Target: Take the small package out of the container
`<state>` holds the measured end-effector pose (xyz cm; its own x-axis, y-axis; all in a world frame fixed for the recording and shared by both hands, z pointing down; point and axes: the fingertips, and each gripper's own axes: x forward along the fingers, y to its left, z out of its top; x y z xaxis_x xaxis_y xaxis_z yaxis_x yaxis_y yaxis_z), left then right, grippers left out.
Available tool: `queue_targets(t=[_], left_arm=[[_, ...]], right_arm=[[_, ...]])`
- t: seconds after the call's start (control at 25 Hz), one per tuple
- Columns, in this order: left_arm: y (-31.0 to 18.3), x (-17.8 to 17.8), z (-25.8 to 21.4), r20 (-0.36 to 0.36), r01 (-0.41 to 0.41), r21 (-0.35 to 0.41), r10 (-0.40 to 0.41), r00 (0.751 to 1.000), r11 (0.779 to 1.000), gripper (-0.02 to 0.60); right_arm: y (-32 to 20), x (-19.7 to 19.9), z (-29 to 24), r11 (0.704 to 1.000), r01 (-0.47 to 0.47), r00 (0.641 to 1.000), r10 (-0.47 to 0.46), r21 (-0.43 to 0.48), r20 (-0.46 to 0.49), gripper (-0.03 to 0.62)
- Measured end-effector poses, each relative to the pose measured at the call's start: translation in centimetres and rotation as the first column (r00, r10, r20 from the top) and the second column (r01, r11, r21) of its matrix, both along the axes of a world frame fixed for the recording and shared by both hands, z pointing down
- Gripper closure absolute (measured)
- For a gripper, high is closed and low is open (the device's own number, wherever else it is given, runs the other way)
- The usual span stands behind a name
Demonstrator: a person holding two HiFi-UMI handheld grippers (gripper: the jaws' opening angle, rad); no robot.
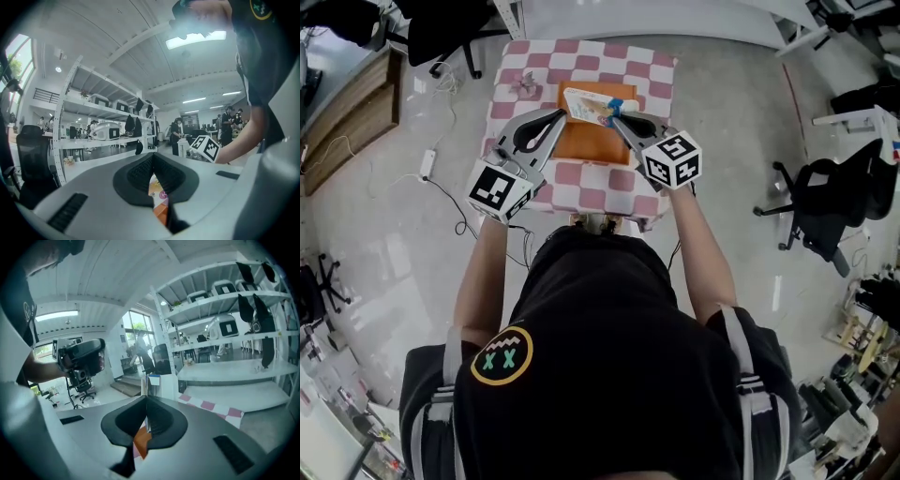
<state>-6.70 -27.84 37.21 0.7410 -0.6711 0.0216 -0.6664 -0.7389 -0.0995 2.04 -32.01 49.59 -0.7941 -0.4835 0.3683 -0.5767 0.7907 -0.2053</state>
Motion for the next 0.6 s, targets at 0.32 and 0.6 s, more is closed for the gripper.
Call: queue_targets(t=[0.32, 0.6], left_arm=[[-0.4, 0.2, -1.1, 0.005, -0.016, 0.025, 0.016, 1.0, 1.0, 0.565], [-0.4, 0.8, -1.4, 0.007, -0.031, 0.029, 0.03, 1.0, 0.999, 0.565]], right_arm=[[1.7, 0.4, -5.9, 0.976, 0.039, 0.999, -0.038, 0.214, -0.007, 0.574], [3.4, 1.1, -8.7, 0.938, 0.053, 0.998, -0.061, 0.341, 0.015, 0.574]])
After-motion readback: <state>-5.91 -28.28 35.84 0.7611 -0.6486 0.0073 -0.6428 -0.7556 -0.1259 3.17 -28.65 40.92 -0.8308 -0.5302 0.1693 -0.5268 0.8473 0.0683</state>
